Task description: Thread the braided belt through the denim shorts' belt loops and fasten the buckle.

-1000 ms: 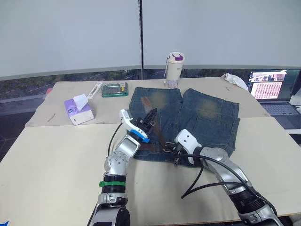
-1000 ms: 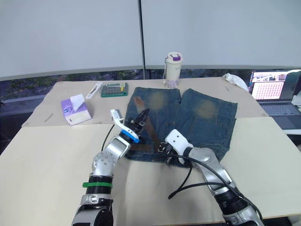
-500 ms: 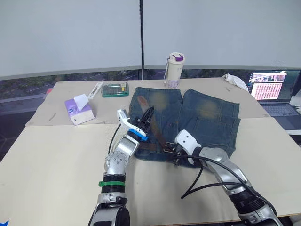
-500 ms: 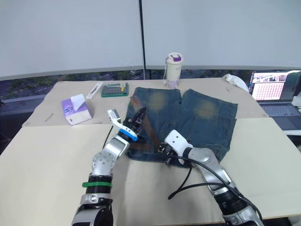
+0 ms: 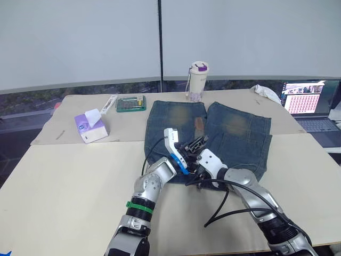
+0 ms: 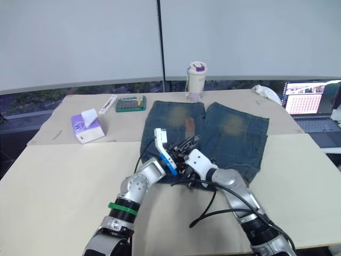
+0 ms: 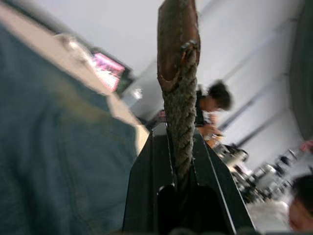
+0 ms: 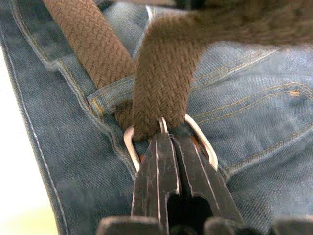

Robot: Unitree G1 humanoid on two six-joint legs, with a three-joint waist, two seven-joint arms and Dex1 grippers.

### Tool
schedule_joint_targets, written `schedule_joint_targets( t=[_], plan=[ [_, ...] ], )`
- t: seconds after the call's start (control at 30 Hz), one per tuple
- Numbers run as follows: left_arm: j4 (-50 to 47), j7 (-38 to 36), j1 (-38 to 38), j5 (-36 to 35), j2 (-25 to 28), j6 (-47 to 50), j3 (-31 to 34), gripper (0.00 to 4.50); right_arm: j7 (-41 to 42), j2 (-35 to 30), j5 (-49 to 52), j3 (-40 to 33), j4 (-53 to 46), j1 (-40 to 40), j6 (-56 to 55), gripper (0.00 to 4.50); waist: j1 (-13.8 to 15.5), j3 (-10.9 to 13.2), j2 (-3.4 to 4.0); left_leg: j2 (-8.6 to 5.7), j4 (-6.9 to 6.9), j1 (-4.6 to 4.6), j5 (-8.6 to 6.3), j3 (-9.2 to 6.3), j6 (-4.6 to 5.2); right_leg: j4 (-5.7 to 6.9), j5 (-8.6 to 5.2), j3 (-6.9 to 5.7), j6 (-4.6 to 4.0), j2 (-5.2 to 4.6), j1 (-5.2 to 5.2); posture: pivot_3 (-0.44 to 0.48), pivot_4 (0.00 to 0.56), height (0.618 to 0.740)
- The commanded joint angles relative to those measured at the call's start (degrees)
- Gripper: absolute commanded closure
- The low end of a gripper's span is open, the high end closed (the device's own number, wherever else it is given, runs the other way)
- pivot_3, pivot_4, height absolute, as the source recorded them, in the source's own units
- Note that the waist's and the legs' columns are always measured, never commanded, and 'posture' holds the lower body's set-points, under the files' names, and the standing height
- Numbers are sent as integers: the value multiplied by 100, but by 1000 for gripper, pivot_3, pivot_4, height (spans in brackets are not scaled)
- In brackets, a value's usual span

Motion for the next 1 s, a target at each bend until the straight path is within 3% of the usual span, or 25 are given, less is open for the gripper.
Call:
schedule_joint_targets(
  t=[0.03, 0.23, 0.4, 0.53, 0.7, 0.83, 1.0],
  plan=[
    [-184, -421, -593, -113, -557, 166, -299, 4500, 116, 60, -124, 511, 482, 432, 373, 4485, 3, 0, -1, 0, 0, -1, 0, 0, 0, 0, -1, 0, 1, 0, 0, 0, 150, 740],
    [-229, -407, -528, -199, -607, 256, -109, 4500, 56, 101, -148, 458, 450, 480, 358, 4485, 12, 1, -1, -1, 1, -1, -3, 0, 6, -1, -1, 0, 1, -1, 0, 0, 150, 740],
    [185, 332, -784, -570, -632, 47, 765, 4500, 57, 107, -157, 427, 466, 492, 320, 4485, 5, 1, -1, 0, 0, 0, -4, -1, 6, 0, -1, 0, 1, 0, -1, 0, 150, 740],
    [285, 498, -932, -925, -422, 73, 1154, 4500, 59, 114, -166, 429, 505, 486, 283, 4485, 8, 2, -4, 3, 0, 1, -5, -3, 5, 2, -1, -2, 1, 0, -3, 0, 150, 740],
    [184, 401, -1007, -1201, -267, 297, 1298, 4500, 79, 133, -172, 443, 545, 455, 265, 4485, 33, 5, -14, -2, 2, 1, -1, -3, -2, 0, -1, -1, 1, -3, 1, 0, 150, 740],
    [-387, 97, -1042, -1877, -152, 1103, 1199, 4500, 102, 119, -204, 473, 596, 407, 239, 4485, 23, 7, -14, -1, 2, -2, -1, -3, -1, 4, -1, -2, 1, 0, -3, 0, 150, 740],
    [-670, -134, -983, -2147, -158, 1679, 994, 4500, 95, 115, -213, 463, 658, 396, 215, 4485, 0, 15, -7, -2, 2, -5, 7, -3, -15, 7, -1, -2, 1, 0, -10, 0, 150, 740]
  ],
)
